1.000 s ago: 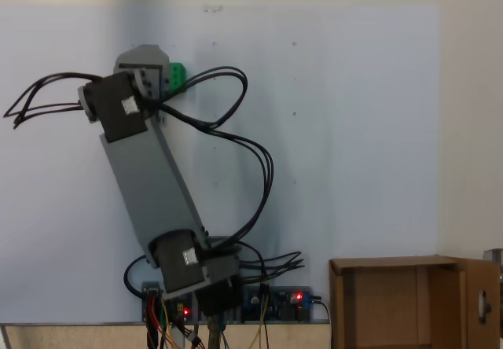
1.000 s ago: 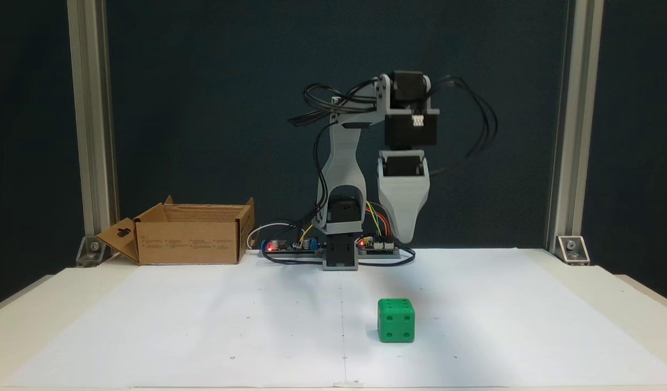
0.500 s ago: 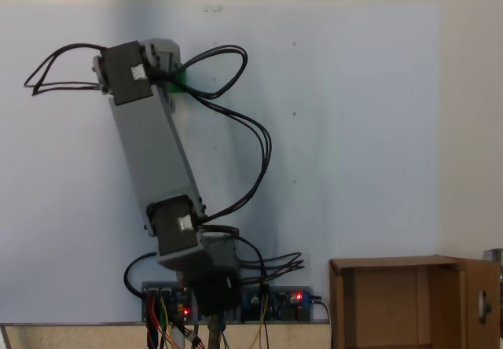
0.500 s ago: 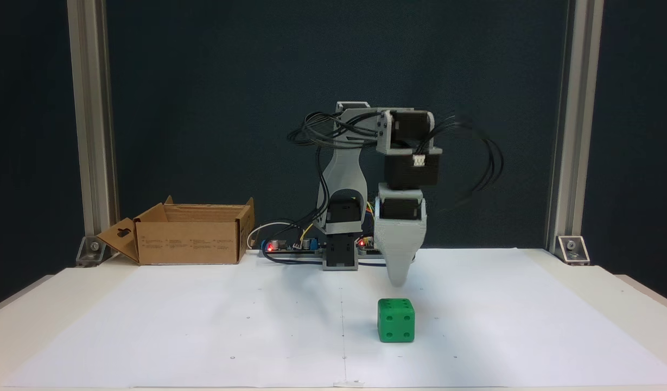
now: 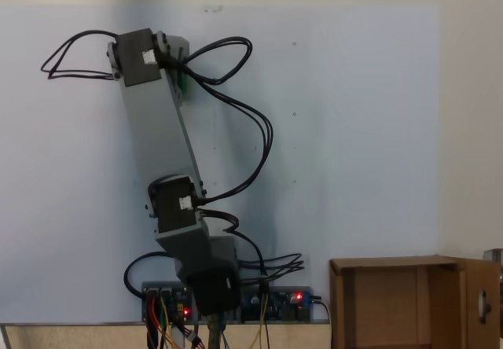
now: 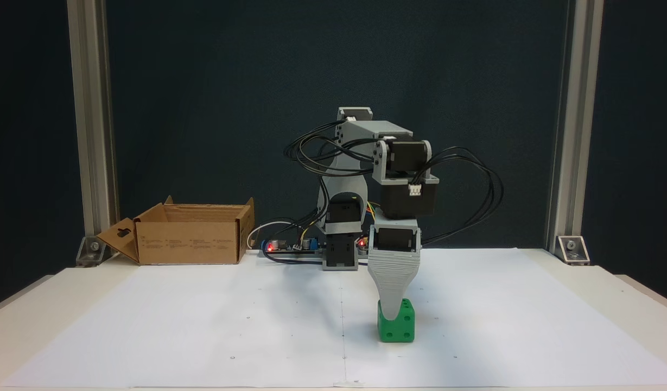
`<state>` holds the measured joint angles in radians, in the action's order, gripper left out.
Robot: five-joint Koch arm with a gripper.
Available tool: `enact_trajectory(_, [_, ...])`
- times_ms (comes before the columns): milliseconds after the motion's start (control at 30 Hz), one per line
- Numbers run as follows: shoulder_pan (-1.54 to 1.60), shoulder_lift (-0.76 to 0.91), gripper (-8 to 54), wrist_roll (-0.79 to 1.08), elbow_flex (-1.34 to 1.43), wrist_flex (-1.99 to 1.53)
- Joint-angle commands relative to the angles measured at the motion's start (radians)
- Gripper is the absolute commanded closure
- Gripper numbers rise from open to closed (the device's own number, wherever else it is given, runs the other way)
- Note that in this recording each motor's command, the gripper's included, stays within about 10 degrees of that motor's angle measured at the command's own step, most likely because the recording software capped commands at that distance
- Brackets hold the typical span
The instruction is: Grasp a green dice and put it in the bin.
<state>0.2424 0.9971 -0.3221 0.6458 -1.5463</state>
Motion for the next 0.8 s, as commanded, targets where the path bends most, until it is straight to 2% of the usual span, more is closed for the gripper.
enact_trajectory(0, [-0.005, -0.005, 0.5, -0.041, -0.052, 0.003])
enact_trajectory(567, [-0.003, -0.086, 3.5, -0.04, -0.052, 0.006])
enact_trajectory(700, [-0.003, -0.092, 7.2, -0.04, -0.052, 0.008])
enact_trajectory(767, [-0.003, -0.097, 11.2, -0.04, -0.052, 0.009])
